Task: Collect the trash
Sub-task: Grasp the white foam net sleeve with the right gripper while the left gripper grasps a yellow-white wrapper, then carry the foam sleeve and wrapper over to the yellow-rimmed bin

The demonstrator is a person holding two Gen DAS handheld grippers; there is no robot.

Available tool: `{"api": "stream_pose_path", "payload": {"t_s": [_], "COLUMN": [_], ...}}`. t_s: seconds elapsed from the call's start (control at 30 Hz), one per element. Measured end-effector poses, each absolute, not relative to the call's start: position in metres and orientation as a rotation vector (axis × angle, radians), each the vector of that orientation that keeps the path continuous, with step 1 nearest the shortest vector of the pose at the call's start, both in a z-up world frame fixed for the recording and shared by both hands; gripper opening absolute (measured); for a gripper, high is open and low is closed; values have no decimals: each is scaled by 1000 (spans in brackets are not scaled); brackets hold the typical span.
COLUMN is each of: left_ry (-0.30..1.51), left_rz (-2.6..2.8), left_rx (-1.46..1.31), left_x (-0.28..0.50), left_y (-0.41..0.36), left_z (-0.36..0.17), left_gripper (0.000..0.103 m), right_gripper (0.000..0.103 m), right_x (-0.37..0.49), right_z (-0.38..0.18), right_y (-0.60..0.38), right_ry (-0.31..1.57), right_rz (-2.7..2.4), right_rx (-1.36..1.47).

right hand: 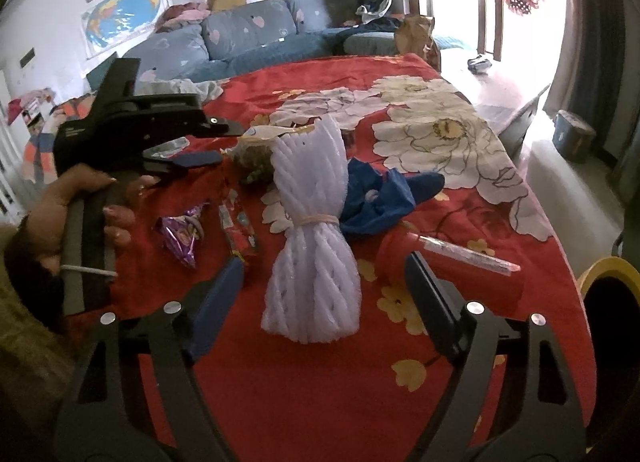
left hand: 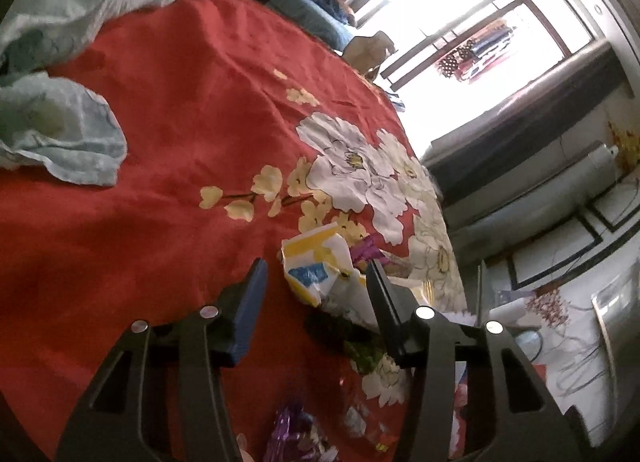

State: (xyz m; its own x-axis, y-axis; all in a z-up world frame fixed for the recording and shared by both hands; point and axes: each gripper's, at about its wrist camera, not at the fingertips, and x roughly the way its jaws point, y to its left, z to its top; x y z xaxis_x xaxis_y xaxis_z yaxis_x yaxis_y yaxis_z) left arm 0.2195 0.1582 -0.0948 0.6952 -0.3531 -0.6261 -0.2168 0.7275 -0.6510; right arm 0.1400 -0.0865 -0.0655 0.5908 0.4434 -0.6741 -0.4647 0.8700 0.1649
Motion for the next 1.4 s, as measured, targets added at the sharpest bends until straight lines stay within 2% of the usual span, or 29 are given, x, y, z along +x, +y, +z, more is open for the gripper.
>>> {"api": "stream_pose_path", "payload": {"t_s": [0.1,0.2,0.33,0.37,0.43,0.57,0.7,0.77,1.07,1.4], "left_ry": [825,825,814,811,800,757,697,661,517,438], "left_rz": [-93,-102,-106,-105,-108,-109,-111,-120,-124,-162], "left_rx": [-825,-878,-870,-864,-862,-845,-869,-886,-799,-733], "left_x": [226,229,228,227,224,214,196,187,148,118], "left_y": [162,166,165,165,165,166,172,175,171,159], "left_z": [-102,-109,-106,-105,-102,-91,-78,-70,-19,19], "left_gripper": [43,31,26,13,13,12,9,5,4,4], "right_gripper": [72,68,49,42,33,26,24,23,23,23], "right_x": [141,142,144,144,146,142,139,137,129,127], "right_z": [-66,-68,-74,-76,-81,-81,-76,-72,-52,-23], "right_y": [-85,-84,-83,-83,-84,-86,-90,-92,-99,-118], "right_ry": [784,788,820,828,854,851,837,831,784,712], "right_rz": [534,538,559,562,564,562,566,569,588,554], "right_rx": [-24,-27,-26,-23,-17,-20,-11,-7,10,39]}}
